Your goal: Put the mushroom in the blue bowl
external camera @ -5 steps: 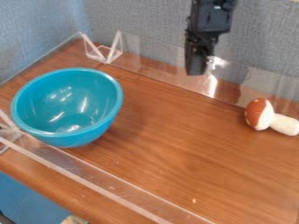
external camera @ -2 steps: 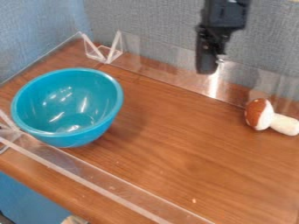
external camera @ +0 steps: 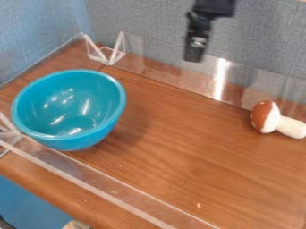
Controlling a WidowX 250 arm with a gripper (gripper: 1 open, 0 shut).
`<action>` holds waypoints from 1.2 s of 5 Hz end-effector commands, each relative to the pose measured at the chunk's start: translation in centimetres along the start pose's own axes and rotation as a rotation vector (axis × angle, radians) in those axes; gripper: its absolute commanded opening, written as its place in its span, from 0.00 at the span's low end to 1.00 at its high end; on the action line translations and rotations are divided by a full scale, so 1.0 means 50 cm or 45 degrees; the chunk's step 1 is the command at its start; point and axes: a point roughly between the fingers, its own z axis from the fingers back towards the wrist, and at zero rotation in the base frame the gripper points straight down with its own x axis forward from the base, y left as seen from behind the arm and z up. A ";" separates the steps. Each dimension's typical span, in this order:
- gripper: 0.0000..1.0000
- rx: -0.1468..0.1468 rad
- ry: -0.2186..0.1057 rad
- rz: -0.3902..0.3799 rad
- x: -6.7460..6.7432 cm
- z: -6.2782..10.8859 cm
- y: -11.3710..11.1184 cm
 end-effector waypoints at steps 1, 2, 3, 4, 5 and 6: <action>1.00 0.121 -0.056 0.003 0.032 0.037 -0.014; 1.00 0.116 -0.053 0.019 0.051 0.008 -0.017; 1.00 0.116 -0.052 0.026 0.076 -0.022 -0.010; 1.00 0.114 -0.047 -0.046 0.102 -0.028 0.001; 1.00 0.117 -0.048 -0.110 0.129 -0.033 0.017; 1.00 0.102 -0.037 -0.175 0.166 -0.078 0.020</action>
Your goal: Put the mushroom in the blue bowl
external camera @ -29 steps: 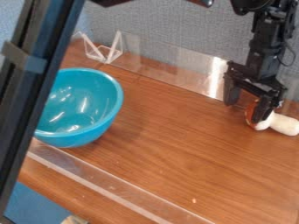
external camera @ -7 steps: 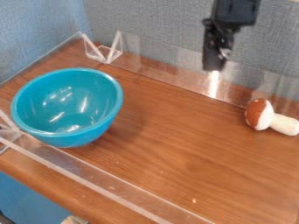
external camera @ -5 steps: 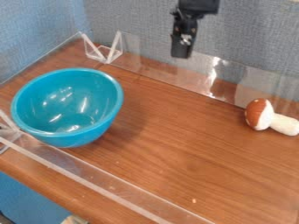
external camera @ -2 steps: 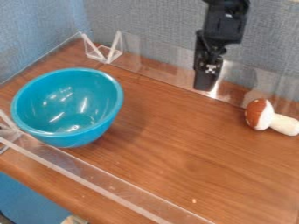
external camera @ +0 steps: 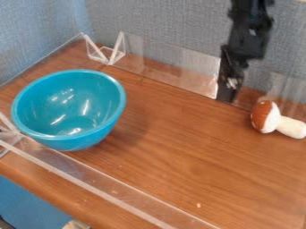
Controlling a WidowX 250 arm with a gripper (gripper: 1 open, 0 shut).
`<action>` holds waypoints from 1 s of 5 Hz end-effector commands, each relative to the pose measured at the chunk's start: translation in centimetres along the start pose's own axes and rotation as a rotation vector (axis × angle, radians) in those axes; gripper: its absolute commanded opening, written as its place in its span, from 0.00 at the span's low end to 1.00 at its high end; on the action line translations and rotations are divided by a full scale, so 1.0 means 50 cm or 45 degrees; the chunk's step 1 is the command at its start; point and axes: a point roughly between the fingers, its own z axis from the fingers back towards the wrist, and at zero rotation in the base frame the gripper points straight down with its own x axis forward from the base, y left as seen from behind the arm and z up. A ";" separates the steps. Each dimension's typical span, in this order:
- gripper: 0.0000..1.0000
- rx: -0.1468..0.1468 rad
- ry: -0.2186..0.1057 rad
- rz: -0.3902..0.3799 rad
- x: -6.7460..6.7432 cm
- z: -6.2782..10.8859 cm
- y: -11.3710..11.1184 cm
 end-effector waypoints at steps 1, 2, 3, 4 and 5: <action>1.00 0.088 -0.030 -0.060 0.057 0.006 0.018; 1.00 0.072 -0.019 -0.091 0.085 -0.016 0.038; 1.00 0.074 -0.028 -0.127 0.085 -0.017 0.041; 1.00 0.078 -0.044 -0.110 0.081 -0.016 0.041; 1.00 0.080 -0.059 -0.095 0.078 -0.017 0.040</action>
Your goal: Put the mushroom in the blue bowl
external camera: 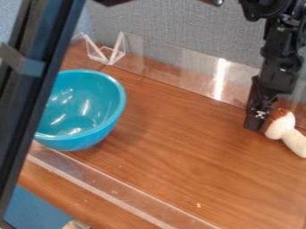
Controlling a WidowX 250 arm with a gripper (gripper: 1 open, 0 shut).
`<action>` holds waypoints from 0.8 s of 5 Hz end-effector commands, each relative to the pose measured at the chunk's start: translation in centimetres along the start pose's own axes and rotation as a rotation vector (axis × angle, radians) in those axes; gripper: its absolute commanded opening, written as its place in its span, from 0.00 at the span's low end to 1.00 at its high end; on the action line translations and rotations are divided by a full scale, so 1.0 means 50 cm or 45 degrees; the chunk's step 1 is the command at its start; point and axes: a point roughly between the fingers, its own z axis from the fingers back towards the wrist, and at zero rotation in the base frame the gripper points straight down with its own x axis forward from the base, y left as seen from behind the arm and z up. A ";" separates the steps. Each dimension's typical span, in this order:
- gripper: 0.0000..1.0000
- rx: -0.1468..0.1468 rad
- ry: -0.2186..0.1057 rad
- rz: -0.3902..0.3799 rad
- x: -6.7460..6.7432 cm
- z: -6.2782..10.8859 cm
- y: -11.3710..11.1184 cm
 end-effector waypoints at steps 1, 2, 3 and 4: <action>1.00 0.090 -0.064 0.076 0.002 0.061 0.006; 1.00 0.093 -0.079 0.149 0.005 0.065 0.004; 1.00 0.093 -0.089 0.126 0.012 0.063 0.013; 1.00 0.092 -0.098 0.103 0.019 0.061 0.022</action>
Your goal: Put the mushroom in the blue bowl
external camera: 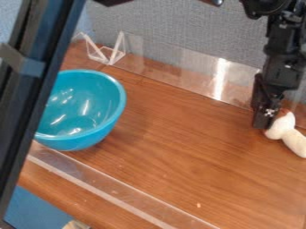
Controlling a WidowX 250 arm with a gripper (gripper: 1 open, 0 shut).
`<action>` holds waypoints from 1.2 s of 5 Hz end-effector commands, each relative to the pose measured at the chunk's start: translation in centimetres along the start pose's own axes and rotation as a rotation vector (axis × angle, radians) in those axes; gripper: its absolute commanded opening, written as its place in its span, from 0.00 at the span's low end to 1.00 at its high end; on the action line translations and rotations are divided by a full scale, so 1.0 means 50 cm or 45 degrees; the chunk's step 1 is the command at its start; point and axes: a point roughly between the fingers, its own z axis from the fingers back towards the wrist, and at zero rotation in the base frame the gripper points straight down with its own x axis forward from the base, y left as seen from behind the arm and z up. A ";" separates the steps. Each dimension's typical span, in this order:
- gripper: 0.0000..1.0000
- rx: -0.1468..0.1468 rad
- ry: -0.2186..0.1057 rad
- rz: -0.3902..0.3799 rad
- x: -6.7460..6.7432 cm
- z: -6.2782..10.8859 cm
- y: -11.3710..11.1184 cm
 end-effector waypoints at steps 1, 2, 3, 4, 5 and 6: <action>1.00 0.073 -0.057 0.048 0.004 0.057 0.018; 1.00 0.068 -0.066 0.096 0.002 0.063 0.021; 1.00 0.061 -0.077 0.144 -0.001 0.069 0.024; 1.00 0.050 -0.087 0.109 0.027 0.044 0.004; 1.00 0.038 -0.094 0.076 0.054 0.018 -0.017; 1.00 0.028 -0.098 0.143 0.067 0.006 -0.021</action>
